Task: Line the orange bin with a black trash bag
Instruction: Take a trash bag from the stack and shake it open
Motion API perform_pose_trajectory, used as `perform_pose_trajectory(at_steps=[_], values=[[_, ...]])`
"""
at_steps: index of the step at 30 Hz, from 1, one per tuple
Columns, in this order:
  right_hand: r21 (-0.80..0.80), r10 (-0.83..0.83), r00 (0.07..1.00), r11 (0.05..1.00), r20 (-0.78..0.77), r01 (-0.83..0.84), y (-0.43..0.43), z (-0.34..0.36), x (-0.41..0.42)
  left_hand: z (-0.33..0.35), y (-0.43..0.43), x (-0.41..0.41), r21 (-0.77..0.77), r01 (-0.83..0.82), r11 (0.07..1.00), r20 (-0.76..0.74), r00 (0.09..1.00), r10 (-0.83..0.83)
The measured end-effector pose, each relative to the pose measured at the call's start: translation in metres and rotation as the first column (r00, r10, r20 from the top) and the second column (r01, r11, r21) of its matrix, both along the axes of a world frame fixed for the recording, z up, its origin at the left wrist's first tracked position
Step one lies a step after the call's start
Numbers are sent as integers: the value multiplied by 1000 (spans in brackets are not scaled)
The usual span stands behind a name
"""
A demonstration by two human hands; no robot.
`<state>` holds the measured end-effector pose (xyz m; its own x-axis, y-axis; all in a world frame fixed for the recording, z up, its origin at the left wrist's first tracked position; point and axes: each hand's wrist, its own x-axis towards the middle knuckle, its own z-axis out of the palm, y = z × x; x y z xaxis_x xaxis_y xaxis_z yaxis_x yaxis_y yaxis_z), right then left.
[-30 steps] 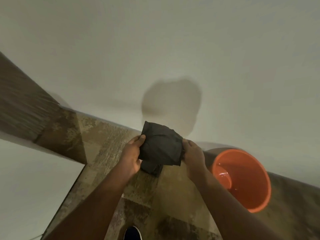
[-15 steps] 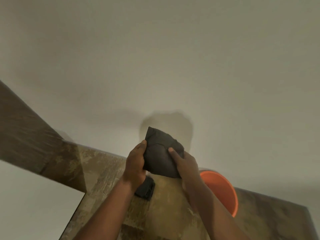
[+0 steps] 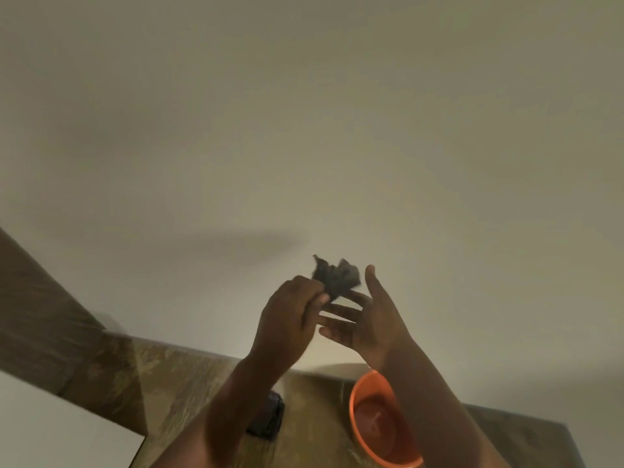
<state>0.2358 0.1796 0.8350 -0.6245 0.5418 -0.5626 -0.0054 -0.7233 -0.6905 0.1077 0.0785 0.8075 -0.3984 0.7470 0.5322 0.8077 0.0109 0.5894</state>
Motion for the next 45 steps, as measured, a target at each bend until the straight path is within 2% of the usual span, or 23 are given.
perform_pose_trajectory(at_steps=[2,4,6,8,9,11,13,16,19,22,24,26,28,29,30,31,32,33,34,36,39,41,45], values=[[-64,6,987,998,-158,-16,4,18,6,3,-4,11,-41,120,992,-233,964,-127],[1,-24,980,1000,-200,24,3,32,12,8,-11,22,-75,166,983,-253,951,-179],[179,-51,993,981,-108,70,1,38,17,16,-16,36,-37,151,988,-91,984,-154],[356,-70,998,932,11,61,-4,44,21,28,-14,49,32,40,999,188,981,-45],[444,-64,996,895,64,29,-8,48,20,37,-11,53,27,-41,999,333,942,29],[588,-29,988,806,154,-68,-19,60,20,51,-2,54,-65,-133,989,613,776,145],[675,10,980,723,199,-145,-26,66,20,55,5,50,-125,-141,982,772,608,185],[734,-3,979,662,203,-150,-27,71,24,49,10,41,-145,-185,972,871,442,215],[699,-101,978,713,181,-56,-13,68,34,52,3,31,-184,-242,953,919,301,254],[616,-200,971,784,132,78,4,64,49,60,-7,19,-101,-245,964,981,140,138],[710,-328,916,700,231,72,15,56,58,66,-11,14,-74,-257,964,993,67,94],[867,-501,788,492,358,-81,17,48,62,71,-11,12,-62,-235,970,997,26,70],[956,-589,759,242,280,-165,12,46,59,76,-9,14,-30,-155,988,999,28,34],[976,-578,787,162,214,-147,8,46,55,76,-6,15,-14,-109,994,999,40,18],[981,-529,828,145,186,-128,4,49,50,78,-3,17,4,-62,998,999,51,-1],[969,-440,875,219,201,-112,0,54,46,81,0,20,19,-20,1000,998,65,-17],[923,-310,918,363,247,-125,-5,62,41,84,3,24,26,21,999,995,96,-28],[858,-177,942,486,285,-168,-9,67,36,85,6,26,21,63,998,987,159,-30],[813,-86,944,537,317,-224,-12,70,34,87,9,29,11,111,994,972,231,-36],[826,-58,914,455,401,-333,-12,70,32,90,12,31,-7,183,983,944,325,-53],[868,-145,892,341,428,-361,-4,67,37,96,12,29,-42,175,984,927,373,-27],[872,-169,892,351,418,-342,3,67,43,99,10,25,-71,127,989,924,381,18],[848,-250,912,503,326,-165,8,73,57,102,4,15,-126,24,992,906,411,105]])
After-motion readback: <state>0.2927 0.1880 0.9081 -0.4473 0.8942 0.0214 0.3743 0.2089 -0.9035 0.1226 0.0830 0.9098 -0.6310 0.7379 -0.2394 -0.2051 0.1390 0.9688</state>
